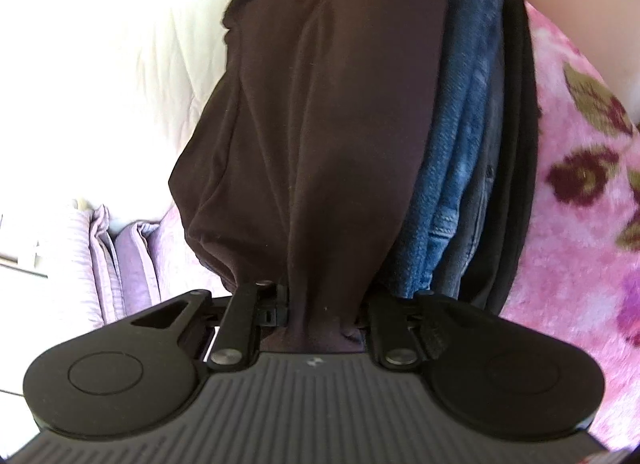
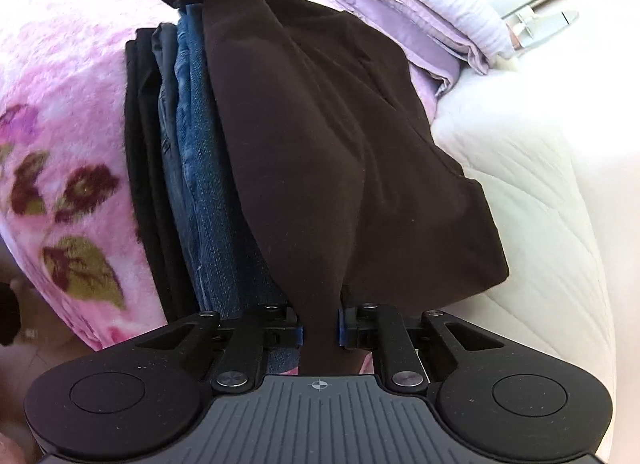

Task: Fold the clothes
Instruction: 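Lower the sweater onto the jeans stack and open both grippers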

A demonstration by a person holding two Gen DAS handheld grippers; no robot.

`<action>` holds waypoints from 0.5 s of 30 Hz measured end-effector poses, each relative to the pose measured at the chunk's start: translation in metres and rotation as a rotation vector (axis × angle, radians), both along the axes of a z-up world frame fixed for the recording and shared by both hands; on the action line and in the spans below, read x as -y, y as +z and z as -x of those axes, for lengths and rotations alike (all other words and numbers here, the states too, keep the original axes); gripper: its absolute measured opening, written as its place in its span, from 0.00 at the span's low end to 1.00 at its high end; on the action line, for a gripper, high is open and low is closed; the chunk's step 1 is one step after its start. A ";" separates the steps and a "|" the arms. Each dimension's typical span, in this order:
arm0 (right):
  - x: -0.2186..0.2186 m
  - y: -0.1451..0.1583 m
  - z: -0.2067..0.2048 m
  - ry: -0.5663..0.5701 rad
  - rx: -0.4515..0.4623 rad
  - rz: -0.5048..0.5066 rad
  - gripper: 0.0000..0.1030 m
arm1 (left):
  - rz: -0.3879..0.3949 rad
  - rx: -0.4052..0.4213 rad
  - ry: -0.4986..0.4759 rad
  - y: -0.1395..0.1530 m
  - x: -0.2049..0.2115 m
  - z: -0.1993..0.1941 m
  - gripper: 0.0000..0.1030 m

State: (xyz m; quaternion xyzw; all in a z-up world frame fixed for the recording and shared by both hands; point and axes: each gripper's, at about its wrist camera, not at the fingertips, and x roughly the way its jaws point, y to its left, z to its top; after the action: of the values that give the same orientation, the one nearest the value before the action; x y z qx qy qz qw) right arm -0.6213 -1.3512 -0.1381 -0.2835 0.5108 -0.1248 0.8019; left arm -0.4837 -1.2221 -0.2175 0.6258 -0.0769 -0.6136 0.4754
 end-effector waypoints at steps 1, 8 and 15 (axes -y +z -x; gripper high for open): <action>0.001 -0.003 0.001 0.007 -0.010 0.003 0.14 | 0.001 0.007 0.000 -0.002 0.000 0.001 0.11; 0.003 -0.011 -0.007 0.012 -0.044 0.025 0.17 | 0.012 -0.011 0.033 0.006 -0.005 0.002 0.18; -0.006 0.003 -0.001 -0.079 -0.049 -0.014 0.33 | -0.013 -0.104 0.174 0.032 -0.038 -0.007 0.25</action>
State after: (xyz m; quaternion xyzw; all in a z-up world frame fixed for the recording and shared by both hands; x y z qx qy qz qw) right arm -0.6206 -1.3455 -0.1352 -0.2605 0.5421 -0.1459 0.7855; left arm -0.4764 -1.1837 -0.1858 0.6004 0.0065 -0.6022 0.5262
